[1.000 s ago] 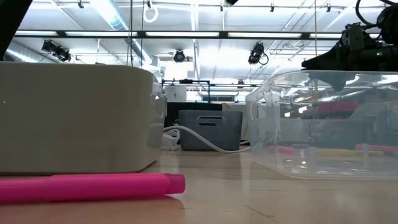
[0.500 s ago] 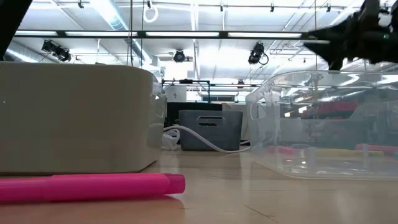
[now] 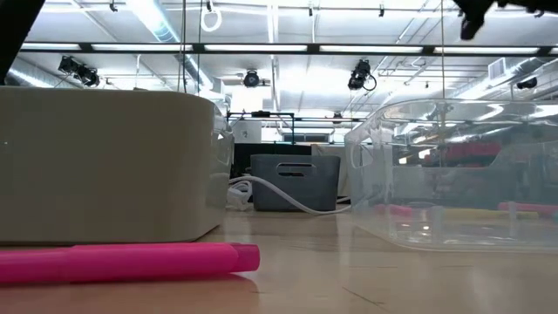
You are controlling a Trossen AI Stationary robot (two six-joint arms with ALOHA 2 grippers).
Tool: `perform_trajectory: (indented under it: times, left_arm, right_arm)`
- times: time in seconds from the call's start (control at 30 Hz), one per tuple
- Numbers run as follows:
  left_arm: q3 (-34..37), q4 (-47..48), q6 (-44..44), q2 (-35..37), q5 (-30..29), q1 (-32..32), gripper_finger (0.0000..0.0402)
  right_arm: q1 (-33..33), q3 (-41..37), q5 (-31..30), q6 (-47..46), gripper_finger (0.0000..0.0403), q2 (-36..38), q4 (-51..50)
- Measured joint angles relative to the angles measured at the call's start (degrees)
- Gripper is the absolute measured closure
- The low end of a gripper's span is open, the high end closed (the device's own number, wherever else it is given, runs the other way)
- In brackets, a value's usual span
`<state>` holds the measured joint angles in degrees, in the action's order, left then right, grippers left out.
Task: Pick & Place Markers
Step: Put the blue pen into the transparent bin
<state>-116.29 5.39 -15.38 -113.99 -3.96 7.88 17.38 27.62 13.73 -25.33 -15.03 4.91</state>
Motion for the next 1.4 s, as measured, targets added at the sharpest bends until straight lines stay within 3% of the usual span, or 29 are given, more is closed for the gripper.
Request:
perform_trajectory:
  times: [0.27,0.5,0.73,1.4]
  left_arm:
    - [0.0,0.0,1.8,0.0,-4.2,-0.2,0.0373]
    - [0.0,0.0,1.6,0.2,-7.0,-0.6,0.0373]
    - [0.0,0.0,1.4,0.2,-7.0,-1.0,0.0373]
    - [0.0,1.0,0.6,0.2,-7.0,-0.9,0.0373]
  right_arm:
    - [-7.6,11.5,3.9,2.1,0.0187,-13.8,0.0]
    - [-14.7,16.0,3.8,4.4,0.0187,-19.5,-0.3]
    - [-20.6,16.8,-3.3,9.0,0.0187,-24.4,-2.0]
    - [-23.7,16.8,-4.3,9.1,0.0187,-25.5,2.7]
